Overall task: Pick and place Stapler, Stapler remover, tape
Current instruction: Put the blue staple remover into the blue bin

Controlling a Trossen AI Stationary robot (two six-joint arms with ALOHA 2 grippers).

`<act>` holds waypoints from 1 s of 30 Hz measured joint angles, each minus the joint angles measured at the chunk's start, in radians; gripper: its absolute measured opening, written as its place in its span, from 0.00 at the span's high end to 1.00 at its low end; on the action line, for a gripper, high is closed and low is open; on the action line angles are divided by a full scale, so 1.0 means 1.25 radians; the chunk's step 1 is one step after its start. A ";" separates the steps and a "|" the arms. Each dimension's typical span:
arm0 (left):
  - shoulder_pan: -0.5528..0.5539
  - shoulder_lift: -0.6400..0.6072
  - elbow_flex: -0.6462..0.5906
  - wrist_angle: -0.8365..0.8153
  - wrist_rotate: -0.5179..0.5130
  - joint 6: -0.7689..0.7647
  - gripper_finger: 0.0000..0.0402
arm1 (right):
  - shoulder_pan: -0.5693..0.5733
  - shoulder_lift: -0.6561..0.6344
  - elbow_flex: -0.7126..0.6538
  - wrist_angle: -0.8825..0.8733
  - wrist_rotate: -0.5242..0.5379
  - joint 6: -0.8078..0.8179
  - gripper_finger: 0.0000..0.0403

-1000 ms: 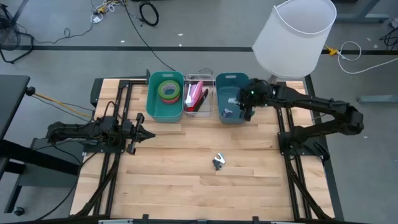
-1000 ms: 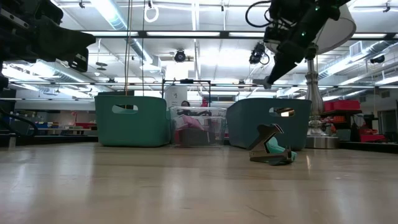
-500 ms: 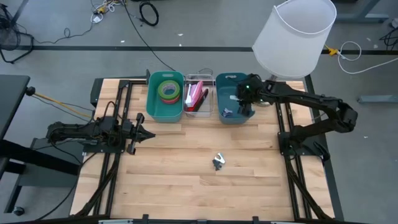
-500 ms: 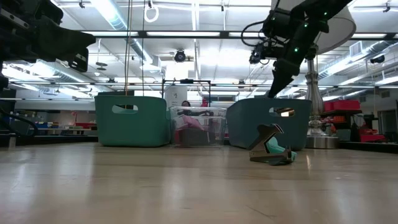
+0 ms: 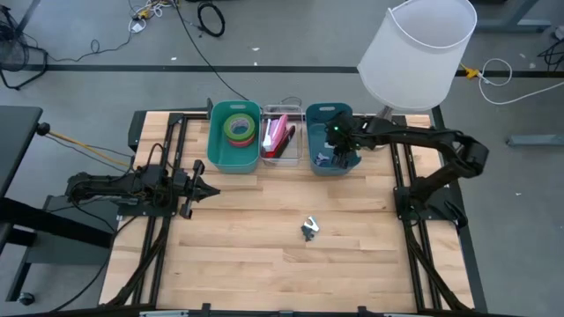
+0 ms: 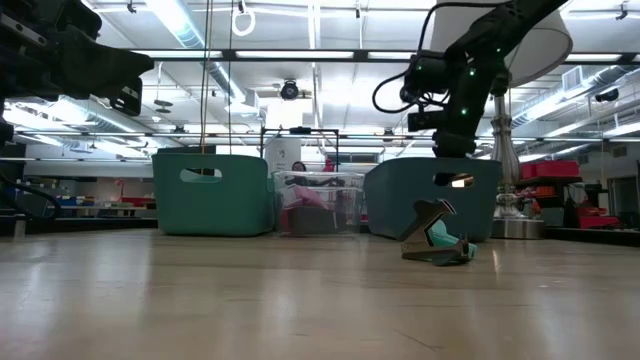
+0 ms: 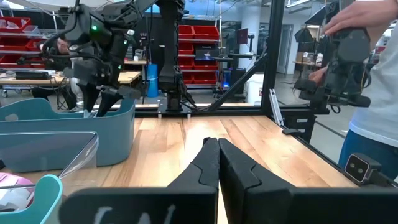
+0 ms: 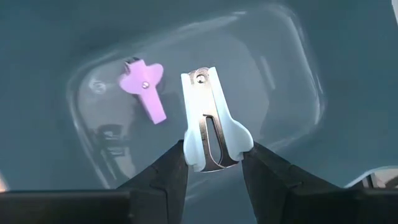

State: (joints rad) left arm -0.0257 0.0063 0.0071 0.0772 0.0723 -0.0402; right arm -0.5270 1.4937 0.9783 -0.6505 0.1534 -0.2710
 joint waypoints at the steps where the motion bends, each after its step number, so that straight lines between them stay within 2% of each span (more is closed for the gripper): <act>1: 0.000 0.000 0.000 0.000 0.000 0.000 0.99 | 0.000 0.004 0.000 0.001 0.005 0.000 0.64; 20: 0.000 0.000 0.000 0.000 0.000 0.000 0.99 | 0.000 0.007 0.000 0.009 0.012 0.000 0.63; 30: 0.000 0.000 0.000 0.000 0.000 0.000 0.99 | 0.000 0.007 0.000 0.017 0.011 0.015 0.44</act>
State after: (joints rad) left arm -0.0257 0.0063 0.0071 0.0772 0.0723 -0.0402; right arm -0.5270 1.5024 0.9783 -0.6294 0.1677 -0.2520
